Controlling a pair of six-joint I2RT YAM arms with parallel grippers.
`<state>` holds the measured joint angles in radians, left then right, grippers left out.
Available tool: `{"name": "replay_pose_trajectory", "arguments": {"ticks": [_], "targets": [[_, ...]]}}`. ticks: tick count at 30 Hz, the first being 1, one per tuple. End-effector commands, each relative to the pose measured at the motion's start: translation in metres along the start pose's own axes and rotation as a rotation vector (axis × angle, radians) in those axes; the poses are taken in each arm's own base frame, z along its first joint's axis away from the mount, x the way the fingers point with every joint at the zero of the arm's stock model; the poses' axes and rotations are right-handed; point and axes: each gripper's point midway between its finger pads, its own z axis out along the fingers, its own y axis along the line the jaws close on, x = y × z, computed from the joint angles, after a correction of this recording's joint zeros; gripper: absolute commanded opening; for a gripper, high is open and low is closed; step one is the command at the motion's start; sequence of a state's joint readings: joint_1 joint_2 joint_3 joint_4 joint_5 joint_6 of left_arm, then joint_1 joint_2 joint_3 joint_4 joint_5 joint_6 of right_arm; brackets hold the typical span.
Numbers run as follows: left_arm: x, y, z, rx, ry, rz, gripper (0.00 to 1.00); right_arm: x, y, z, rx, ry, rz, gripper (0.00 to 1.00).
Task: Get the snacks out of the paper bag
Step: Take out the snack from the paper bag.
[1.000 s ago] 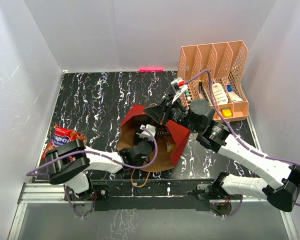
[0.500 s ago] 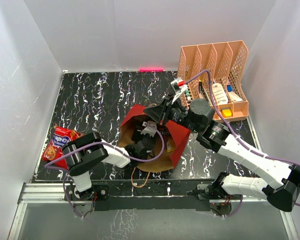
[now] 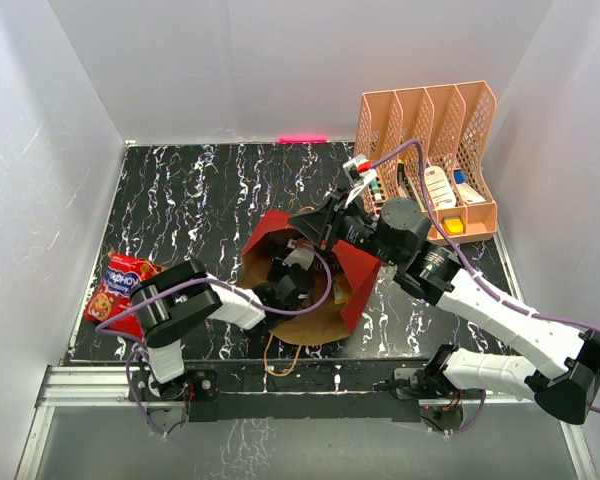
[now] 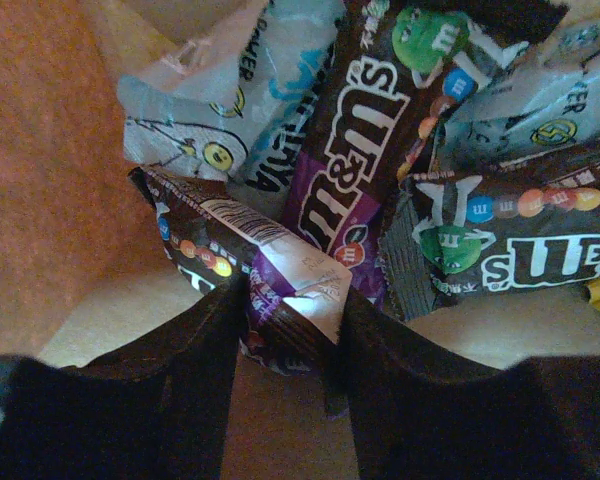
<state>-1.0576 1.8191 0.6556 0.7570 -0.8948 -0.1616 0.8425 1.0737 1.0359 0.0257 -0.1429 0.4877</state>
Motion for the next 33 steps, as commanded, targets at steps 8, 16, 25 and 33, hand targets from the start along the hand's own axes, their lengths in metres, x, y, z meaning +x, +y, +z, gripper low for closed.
{"name": "replay_pose_trajectory", "arguments": {"ticks": [8,16,25,33], "targets": [[-0.052,0.010,-0.045,0.160,0.021,-0.177,0.25,-0.045,0.016,-0.010,-0.023,-0.141,-0.047,0.07],[-0.069,-0.007,-0.098,0.460,0.102,-0.241,0.14,-0.046,0.014,-0.009,-0.012,-0.145,-0.049,0.07],[-0.096,-0.009,-0.216,0.959,0.153,-0.359,0.16,-0.045,0.011,-0.010,-0.001,-0.142,-0.052,0.07],[-0.165,0.063,-0.258,0.890,0.050,-0.339,0.17,-0.045,0.006,-0.016,0.030,-0.150,-0.057,0.07]]}}
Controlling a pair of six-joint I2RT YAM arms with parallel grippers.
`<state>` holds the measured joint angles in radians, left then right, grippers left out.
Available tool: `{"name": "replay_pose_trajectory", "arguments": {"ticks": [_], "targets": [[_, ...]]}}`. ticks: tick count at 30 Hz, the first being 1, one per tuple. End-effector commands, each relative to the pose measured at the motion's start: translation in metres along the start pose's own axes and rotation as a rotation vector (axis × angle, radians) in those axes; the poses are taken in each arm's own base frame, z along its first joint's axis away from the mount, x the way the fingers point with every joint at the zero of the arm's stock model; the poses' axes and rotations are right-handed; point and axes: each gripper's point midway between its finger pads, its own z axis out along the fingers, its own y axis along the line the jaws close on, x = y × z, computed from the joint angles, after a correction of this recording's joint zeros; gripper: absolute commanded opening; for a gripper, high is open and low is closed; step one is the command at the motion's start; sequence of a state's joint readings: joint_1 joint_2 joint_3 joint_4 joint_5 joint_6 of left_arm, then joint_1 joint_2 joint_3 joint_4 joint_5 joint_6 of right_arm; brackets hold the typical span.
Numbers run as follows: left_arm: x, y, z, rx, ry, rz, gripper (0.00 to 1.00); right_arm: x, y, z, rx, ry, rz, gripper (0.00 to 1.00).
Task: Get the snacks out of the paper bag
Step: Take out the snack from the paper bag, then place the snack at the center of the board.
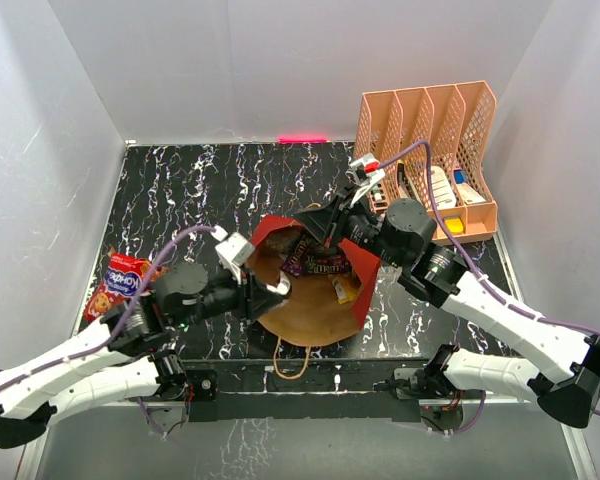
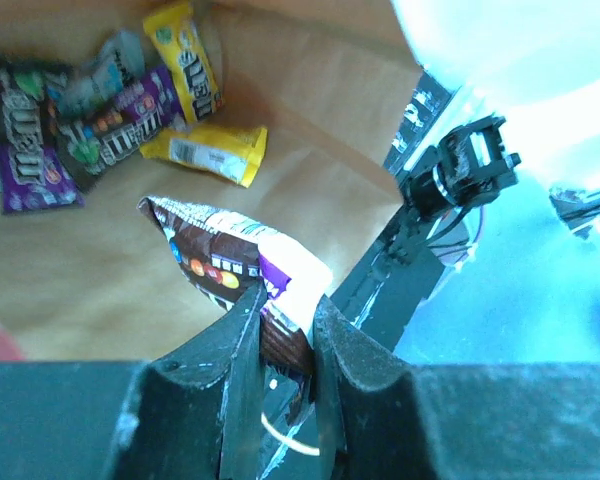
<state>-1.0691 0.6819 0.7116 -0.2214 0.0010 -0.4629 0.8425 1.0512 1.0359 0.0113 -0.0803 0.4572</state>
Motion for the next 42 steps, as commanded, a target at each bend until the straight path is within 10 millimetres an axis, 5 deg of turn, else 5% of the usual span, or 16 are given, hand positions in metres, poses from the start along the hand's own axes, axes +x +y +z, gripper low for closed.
{"name": "replay_pose_trajectory", "arguments": {"ticks": [1,8,14,17,20,24,30,37,42], "targets": [[-0.055,-0.009,-0.050,-0.069,-0.043,0.067,0.17,-0.037,0.012,-0.011,-0.016,-0.116,-0.023,0.07],[-0.163,0.017,-0.102,-0.405,-0.232,0.227,0.16,-0.035,0.009,-0.014,-0.005,-0.110,-0.023,0.07],[-0.212,0.059,-0.092,-0.802,-0.261,0.379,0.20,-0.034,0.009,-0.018,-0.003,-0.112,-0.016,0.07],[-0.228,0.068,-0.078,-0.858,-0.310,0.419,0.24,-0.036,0.010,-0.020,-0.003,-0.117,-0.014,0.07],[-0.229,0.099,-0.061,-0.881,-0.287,0.379,0.25,-0.038,0.010,-0.020,-0.003,-0.122,-0.014,0.07],[-0.204,0.156,-0.044,-0.883,-0.209,0.254,0.20,-0.038,0.010,-0.019,-0.001,-0.122,-0.012,0.07],[-0.116,0.218,-0.040,-0.960,-0.036,0.115,0.18,-0.037,0.011,-0.019,-0.009,-0.120,-0.008,0.07],[-0.008,0.248,-0.059,-1.075,0.169,0.001,0.18,-0.035,0.009,-0.019,-0.006,-0.122,-0.005,0.07],[0.022,0.255,-0.062,-1.118,0.260,-0.052,0.19,-0.034,0.011,-0.015,-0.015,-0.118,-0.004,0.07]]}}
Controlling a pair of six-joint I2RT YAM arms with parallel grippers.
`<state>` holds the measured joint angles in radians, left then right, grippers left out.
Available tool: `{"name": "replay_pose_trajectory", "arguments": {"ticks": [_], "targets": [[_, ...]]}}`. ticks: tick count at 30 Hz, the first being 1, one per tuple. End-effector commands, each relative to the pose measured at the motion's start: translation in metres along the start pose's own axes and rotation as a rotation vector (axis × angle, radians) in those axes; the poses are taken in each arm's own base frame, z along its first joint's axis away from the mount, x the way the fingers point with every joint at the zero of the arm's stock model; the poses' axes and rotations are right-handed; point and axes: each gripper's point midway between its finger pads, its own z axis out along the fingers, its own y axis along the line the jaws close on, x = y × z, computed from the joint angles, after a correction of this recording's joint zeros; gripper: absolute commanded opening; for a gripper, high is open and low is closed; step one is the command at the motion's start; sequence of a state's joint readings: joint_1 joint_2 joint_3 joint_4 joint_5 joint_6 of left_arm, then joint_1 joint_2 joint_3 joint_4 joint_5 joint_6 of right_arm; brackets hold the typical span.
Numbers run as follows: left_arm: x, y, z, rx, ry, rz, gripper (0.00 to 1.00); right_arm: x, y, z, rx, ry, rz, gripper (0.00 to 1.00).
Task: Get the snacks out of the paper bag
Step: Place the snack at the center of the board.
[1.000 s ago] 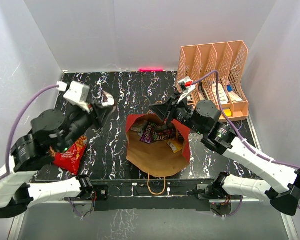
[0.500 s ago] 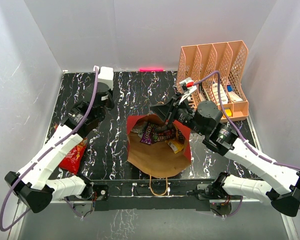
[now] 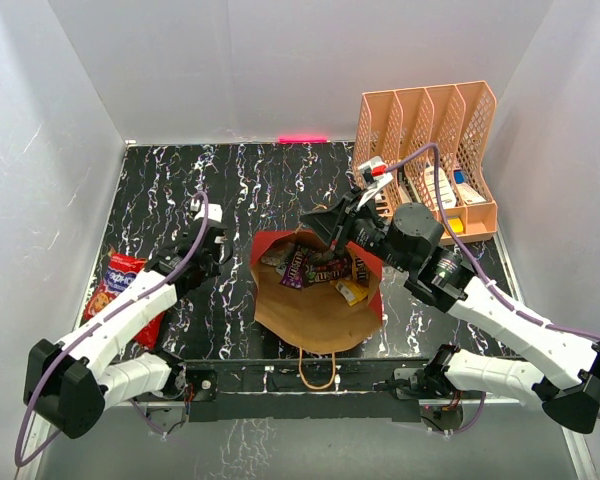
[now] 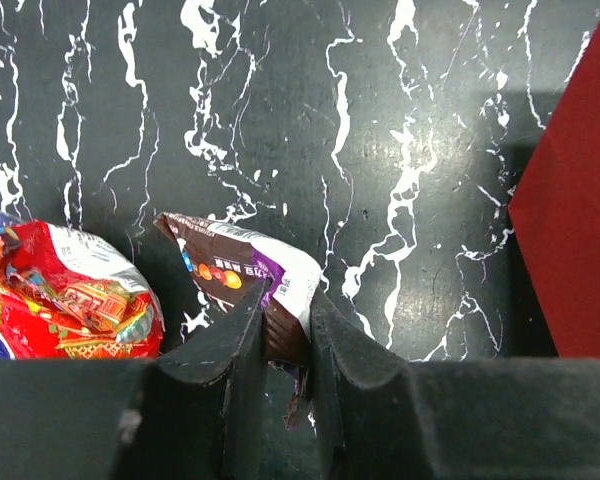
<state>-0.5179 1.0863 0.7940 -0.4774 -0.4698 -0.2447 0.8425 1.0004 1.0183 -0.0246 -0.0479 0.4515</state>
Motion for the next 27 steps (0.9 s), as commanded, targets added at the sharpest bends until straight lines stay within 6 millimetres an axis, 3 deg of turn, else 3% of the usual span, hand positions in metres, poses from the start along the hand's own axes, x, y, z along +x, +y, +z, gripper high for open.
{"name": "replay_pose_trajectory", "arguments": {"ticks": [1,14,16,21,27], "targets": [[0.003,0.008,0.001,-0.055,0.024,-0.069,0.20,-0.032,0.015,-0.002,-0.047,-0.106,0.005,0.07],[0.024,0.018,0.025,-0.138,0.205,-0.073,0.25,-0.034,0.015,-0.007,-0.042,-0.118,0.004,0.07],[0.026,0.018,0.025,-0.130,0.217,-0.085,0.32,-0.030,0.013,-0.007,-0.040,-0.105,0.004,0.07],[0.026,0.010,0.013,-0.064,0.221,-0.130,0.61,-0.016,0.025,-0.006,-0.126,-0.052,-0.026,0.07],[-0.013,-0.020,-0.031,0.190,0.127,-0.243,0.73,0.018,0.063,-0.008,-0.394,0.096,-0.060,0.07]]}}
